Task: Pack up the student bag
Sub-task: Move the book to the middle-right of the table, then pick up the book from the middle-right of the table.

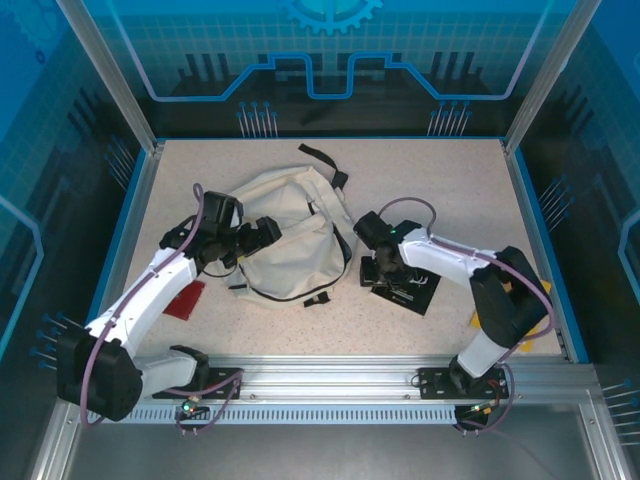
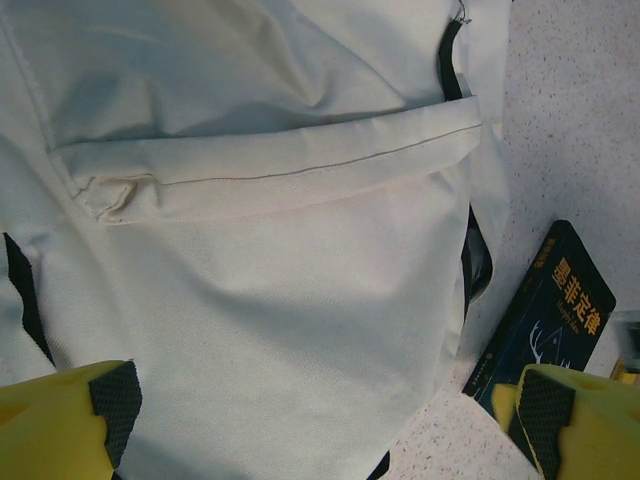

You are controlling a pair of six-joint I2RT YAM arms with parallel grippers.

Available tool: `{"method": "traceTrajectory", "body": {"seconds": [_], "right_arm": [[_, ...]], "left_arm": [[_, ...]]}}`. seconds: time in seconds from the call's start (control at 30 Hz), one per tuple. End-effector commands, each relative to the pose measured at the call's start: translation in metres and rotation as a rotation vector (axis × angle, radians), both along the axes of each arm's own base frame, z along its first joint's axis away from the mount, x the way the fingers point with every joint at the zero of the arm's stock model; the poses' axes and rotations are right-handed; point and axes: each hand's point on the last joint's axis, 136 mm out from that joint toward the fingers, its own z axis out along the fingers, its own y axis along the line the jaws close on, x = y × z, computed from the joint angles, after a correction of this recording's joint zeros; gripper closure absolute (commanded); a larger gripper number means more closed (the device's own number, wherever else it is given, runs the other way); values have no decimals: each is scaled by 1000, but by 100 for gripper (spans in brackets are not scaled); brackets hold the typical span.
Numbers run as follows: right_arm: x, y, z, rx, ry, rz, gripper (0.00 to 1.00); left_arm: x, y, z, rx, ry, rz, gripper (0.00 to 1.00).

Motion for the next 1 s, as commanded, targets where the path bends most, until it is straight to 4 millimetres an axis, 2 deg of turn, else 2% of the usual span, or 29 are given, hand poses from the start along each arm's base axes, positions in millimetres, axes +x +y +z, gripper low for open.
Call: {"method": "traceTrajectory", "body": {"seconds": [0.0,0.1,0.27,0.37,0.53,0.7,0.83,0.97], "right_arm": [[11,-24,38,-4,-105,-63,51],[20,-58,50,-4,-143,-155,46],[23,-121,33,20,-66,-331,42],[22,-141,21,68,-26,-393,37],[19,-157,-3,109,39,-438,33],[20,-156,-21,141,79,-431,37],[23,-164,-26,96,73,-428,41],[24,-160,-30,113,82,-413,43]], "left_arm": [[5,-14,15,-28,-28,-39,1],[6,-31,17,-43,-32,-86,1],[6,-72,17,-41,-11,-204,3],[4,-107,15,-34,0,-296,5],[2,-164,4,-26,32,-406,9],[-1,-212,-16,-2,76,-495,12],[0,-242,-32,4,109,-534,20],[4,-267,-52,8,153,-536,27]]}}
